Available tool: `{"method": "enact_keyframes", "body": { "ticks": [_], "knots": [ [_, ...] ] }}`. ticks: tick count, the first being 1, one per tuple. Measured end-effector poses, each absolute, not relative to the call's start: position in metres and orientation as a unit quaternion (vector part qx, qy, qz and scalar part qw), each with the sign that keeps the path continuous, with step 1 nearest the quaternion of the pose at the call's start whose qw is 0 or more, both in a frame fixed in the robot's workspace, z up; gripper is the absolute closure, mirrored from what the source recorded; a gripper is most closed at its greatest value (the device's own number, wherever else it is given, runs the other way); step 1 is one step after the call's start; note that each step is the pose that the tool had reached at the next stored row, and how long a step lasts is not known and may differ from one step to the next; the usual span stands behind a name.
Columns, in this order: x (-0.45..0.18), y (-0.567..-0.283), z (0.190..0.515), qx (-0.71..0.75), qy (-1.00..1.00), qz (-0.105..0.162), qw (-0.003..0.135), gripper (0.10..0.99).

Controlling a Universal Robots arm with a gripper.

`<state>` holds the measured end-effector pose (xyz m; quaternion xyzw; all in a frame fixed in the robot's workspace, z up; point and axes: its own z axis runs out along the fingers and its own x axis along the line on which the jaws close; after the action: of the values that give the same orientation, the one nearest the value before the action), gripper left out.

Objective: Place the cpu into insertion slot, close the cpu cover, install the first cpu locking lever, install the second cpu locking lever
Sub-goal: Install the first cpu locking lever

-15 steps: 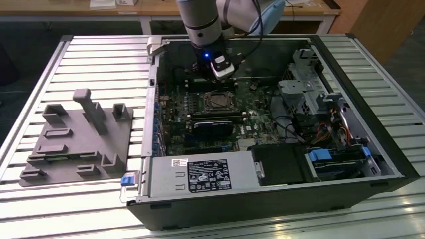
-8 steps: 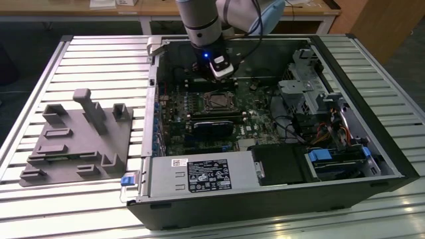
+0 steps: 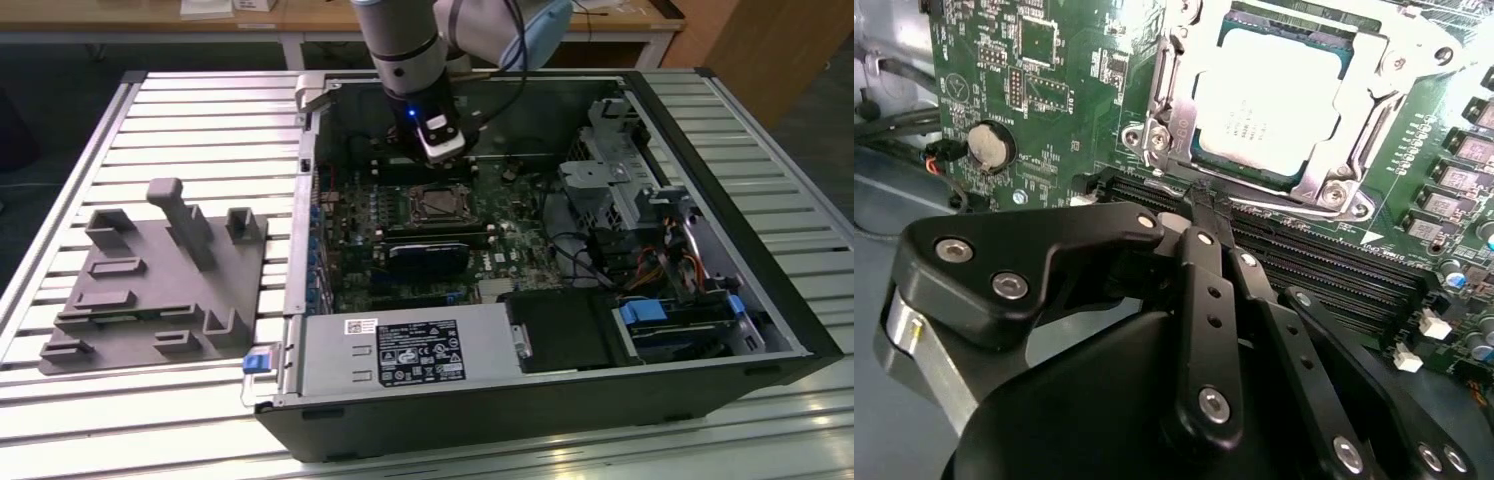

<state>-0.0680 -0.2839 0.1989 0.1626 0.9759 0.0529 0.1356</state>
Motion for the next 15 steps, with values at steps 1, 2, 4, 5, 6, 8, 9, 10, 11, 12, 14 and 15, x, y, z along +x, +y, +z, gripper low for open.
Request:
{"method": "enact_keyframes", "body": {
  "ticks": [1, 2, 4, 5, 6, 8, 9, 10, 11, 12, 14, 15],
  "knots": [
    [-0.068, -0.2837, 0.1985, 0.164, 0.976, 0.053, 0.136, 0.98],
    [-0.068, -0.2834, 0.1982, 0.165, 0.975, 0.053, 0.136, 0.98],
    [-0.0681, -0.2829, 0.1977, 0.167, 0.975, 0.052, 0.136, 0.98],
    [-0.0681, -0.2826, 0.1975, 0.167, 0.975, 0.052, 0.136, 0.98],
    [-0.0681, -0.2824, 0.1973, 0.168, 0.975, 0.052, 0.136, 0.98],
    [-0.0681, -0.282, 0.1968, 0.169, 0.975, 0.052, 0.136, 0.98],
    [-0.0681, -0.2817, 0.1966, 0.169, 0.975, 0.052, 0.136, 0.98],
    [-0.0681, -0.2815, 0.1964, 0.17, 0.975, 0.052, 0.136, 0.98],
    [-0.0682, -0.2812, 0.1962, 0.171, 0.975, 0.052, 0.136, 0.98],
    [-0.0682, -0.2809, 0.1959, 0.171, 0.974, 0.052, 0.136, 0.98],
    [-0.0682, -0.2805, 0.1954, 0.172, 0.974, 0.052, 0.136, 0.98],
    [-0.0683, -0.2802, 0.1952, 0.173, 0.974, 0.052, 0.136, 0.98]
  ]
}}
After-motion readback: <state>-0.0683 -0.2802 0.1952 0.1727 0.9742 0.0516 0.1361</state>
